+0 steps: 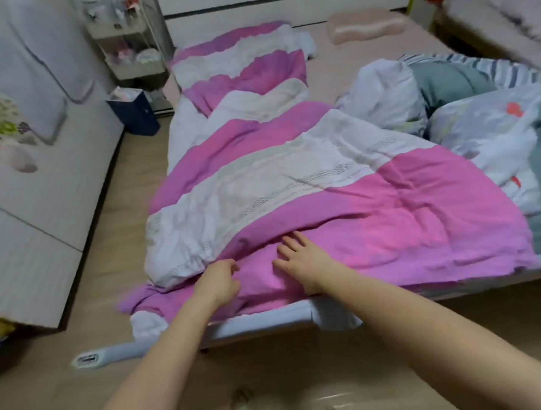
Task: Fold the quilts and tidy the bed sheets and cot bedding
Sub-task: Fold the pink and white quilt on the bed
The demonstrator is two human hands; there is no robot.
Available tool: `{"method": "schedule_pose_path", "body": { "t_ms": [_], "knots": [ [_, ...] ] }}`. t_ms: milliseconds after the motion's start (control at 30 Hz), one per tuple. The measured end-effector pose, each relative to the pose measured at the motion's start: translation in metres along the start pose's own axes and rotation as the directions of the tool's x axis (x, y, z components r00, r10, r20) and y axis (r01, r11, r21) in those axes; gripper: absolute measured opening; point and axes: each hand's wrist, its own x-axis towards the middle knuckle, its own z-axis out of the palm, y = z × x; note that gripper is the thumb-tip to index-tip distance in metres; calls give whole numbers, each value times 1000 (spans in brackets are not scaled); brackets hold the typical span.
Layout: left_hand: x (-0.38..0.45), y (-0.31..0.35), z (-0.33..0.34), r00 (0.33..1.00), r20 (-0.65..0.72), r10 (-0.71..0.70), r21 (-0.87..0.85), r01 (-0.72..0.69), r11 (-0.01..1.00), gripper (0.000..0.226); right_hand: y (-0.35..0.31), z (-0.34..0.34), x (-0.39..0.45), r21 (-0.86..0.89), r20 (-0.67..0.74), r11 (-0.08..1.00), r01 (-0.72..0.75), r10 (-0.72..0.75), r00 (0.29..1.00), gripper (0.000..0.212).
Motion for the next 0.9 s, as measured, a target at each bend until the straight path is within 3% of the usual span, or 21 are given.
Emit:
{"method": "schedule_pose_path", "body": {
  "t_ms": [100, 167, 233, 300, 400, 500, 600, 667, 700, 767, 800, 867, 900],
  "knots": [
    [-1, -12, 0, 999, 48, 8, -20, -7, 1000, 44, 4, 5, 18, -37, 42, 998, -45, 46, 998, 43],
    [5, -13, 1, 998, 56, 31, -35, -29, 999, 51, 13, -2, 28, 99, 53, 989, -105, 100, 994, 42],
    [13, -9, 6, 997, 62, 50, -64, -46, 997, 72, 29, -17, 36, 305, 3, 937, -169, 176, 984, 48],
    [20, -3, 16, 996, 84, 38, -78, -31, 996, 107, 45, -34, 43, 493, -28, 851, -183, 226, 974, 44],
    [33, 3, 30, 997, -47, -57, 58, 60, 997, 140, 58, -56, 55, 675, -16, 712, -195, 278, 960, 9],
    [50, -7, 29, 964, -233, -127, 157, 166, 973, 128, 65, -69, 61, 828, 98, 502, -249, 308, 946, 14],
    [67, -38, 16, 944, -278, -180, 170, 232, 958, 88, 71, -75, 64, 874, 157, 398, -278, 311, 937, 11],
    [78, -59, 7, 955, -239, -179, 151, 218, 964, 51, 68, -76, 67, 827, 174, 474, -301, 294, 940, 13],
    [82, -68, 4, 964, -212, -158, 133, 189, 973, 41, 61, -74, 69, 734, 142, 608, -303, 299, 944, 14],
    [88, -78, -1, 980, -174, -99, 45, 108, 993, 39, 40, -63, 69, 392, -66, 880, -266, 316, 946, 40],
    [88, -85, -5, 983, -165, -83, -6, 83, 997, 45, 16, -58, 73, 243, -123, 941, -234, 269, 955, 64],
    [89, -88, -15, 983, -181, -13, -77, -1, 997, 56, -29, -51, 80, 117, -90, 973, -201, 212, 973, 98],
    [86, -90, -22, 983, -179, 29, -106, -49, 993, 56, -50, -50, 88, 107, -68, 971, -213, 220, 973, 101]
  ]
}}
